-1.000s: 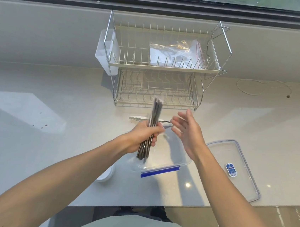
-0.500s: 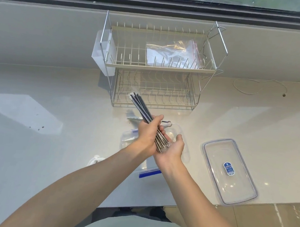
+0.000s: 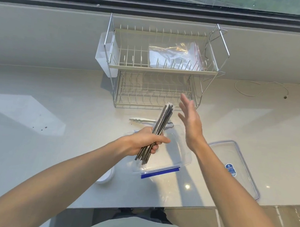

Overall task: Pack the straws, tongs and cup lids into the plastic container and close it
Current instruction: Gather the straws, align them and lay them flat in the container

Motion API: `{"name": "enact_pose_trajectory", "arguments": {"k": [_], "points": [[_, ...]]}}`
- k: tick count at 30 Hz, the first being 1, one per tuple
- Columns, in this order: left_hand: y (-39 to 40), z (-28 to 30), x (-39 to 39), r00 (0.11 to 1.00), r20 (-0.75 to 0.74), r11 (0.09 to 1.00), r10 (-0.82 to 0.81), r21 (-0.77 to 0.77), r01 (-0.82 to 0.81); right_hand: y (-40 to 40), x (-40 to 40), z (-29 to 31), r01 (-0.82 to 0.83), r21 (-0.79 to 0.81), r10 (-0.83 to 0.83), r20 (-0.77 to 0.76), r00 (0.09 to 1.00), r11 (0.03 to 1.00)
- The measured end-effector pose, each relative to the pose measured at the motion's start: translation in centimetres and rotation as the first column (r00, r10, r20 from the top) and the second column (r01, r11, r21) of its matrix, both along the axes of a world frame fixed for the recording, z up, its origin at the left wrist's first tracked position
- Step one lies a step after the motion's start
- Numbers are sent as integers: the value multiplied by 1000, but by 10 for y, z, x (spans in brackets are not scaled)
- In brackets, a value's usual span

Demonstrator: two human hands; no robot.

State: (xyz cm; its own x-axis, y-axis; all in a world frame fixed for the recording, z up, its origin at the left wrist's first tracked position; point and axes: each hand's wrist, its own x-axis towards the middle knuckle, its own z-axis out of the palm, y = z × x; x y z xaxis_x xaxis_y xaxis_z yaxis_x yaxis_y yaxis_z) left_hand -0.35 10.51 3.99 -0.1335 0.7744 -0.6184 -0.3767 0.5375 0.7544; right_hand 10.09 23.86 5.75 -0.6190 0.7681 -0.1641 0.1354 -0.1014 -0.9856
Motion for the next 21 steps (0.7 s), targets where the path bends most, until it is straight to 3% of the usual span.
{"name": "enact_pose_trajectory", "arguments": {"k": [4, 9, 10, 12, 14, 15, 18, 21], "points": [[-3, 1, -2, 996, -3, 996, -86, 9, 86, 13, 5, -2, -284, 213, 243, 201, 949, 935], [-5, -10, -4, 983, -128, 991, -130, -6, 130, 4, 13, -13, -367, 333, 251, 344, 905, 869], [-6, -13, -4, 970, -188, 988, -154, -16, 153, 5, 16, -13, -427, 409, 252, 415, 874, 807], [-6, -21, -5, 919, -323, 974, -226, -62, 217, 5, 22, -13, -638, 538, 259, 617, 743, 551], [-4, -27, -6, 847, -421, 946, -324, -125, 300, 3, 25, -17, -791, 549, 201, 771, 604, 271], [-2, -29, -6, 818, -444, 930, -365, -146, 336, 2, 26, -23, -831, 526, 165, 817, 553, 183], [5, -32, -5, 737, -518, 896, -435, -169, 410, 1, 26, -41, -878, 470, 77, 876, 477, 90], [7, -40, -3, 668, -572, 873, -476, -215, 438, -3, 28, -57, -854, 520, 19, 854, 520, 5]]}}
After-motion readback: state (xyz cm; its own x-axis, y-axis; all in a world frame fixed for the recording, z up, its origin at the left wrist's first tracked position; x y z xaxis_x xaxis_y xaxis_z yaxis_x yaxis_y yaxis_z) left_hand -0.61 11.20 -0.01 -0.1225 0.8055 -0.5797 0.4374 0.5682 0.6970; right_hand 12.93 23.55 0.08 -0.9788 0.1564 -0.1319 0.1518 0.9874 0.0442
